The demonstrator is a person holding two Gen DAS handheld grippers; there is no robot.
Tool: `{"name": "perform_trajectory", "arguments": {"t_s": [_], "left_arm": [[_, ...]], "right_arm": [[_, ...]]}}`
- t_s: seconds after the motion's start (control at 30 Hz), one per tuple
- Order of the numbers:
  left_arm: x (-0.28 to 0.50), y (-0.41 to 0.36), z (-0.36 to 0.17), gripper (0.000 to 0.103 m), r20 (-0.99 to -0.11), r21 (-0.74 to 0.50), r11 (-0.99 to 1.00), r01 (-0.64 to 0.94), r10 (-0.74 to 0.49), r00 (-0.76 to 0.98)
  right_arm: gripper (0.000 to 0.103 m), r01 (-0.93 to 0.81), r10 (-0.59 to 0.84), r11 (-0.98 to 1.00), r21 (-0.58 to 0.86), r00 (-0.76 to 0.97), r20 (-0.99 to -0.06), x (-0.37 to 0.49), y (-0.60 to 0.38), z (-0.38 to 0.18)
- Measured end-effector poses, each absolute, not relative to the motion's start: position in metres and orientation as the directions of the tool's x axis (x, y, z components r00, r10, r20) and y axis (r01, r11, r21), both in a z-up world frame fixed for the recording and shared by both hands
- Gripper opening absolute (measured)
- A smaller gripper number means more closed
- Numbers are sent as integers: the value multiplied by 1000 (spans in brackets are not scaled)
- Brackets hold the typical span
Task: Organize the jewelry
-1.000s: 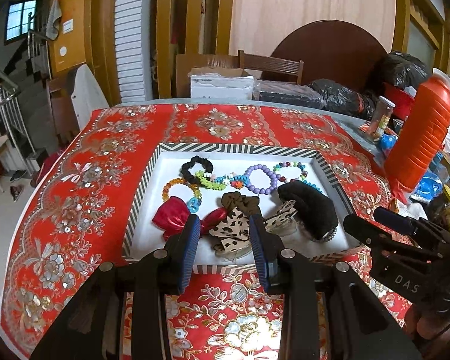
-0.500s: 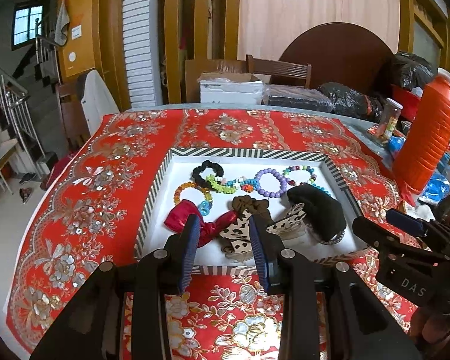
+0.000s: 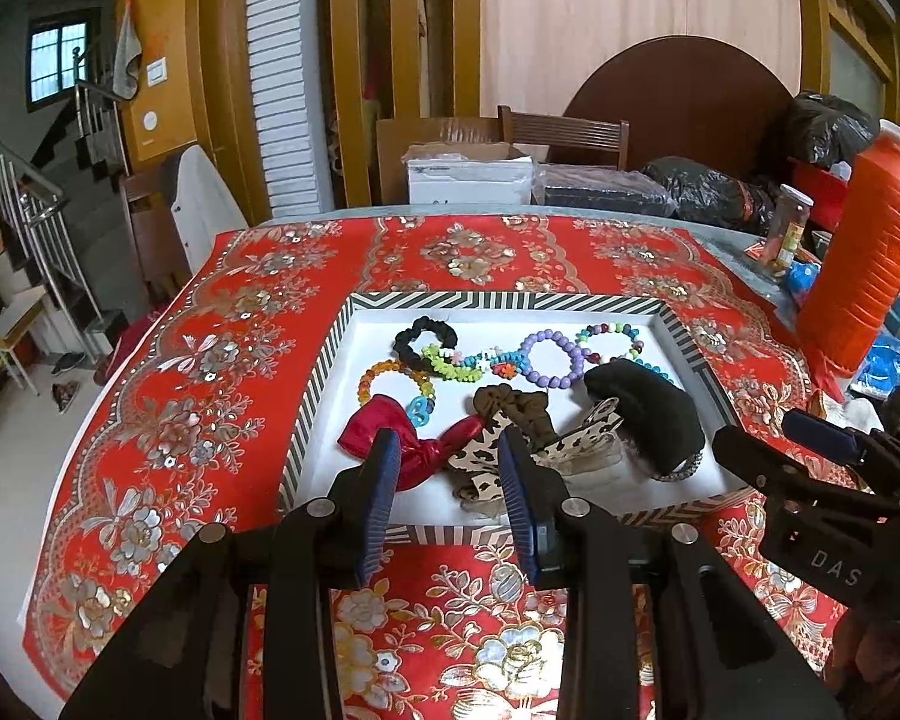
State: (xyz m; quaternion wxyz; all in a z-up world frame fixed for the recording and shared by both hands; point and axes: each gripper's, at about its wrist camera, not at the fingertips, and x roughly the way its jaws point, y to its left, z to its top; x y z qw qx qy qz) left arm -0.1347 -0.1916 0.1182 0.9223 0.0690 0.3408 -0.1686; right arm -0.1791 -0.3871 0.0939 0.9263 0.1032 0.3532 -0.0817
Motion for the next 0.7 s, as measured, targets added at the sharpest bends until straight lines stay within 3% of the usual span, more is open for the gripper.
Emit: {"name": "perform_trajectory", "arguments": {"t_s": [0.7], "left_arm": [[-137,-191,120,29,-640,21,932,363,-266,721]], "right_arm": [[74,215,-80,969,123,740,-668,-180,-382,93]]}}
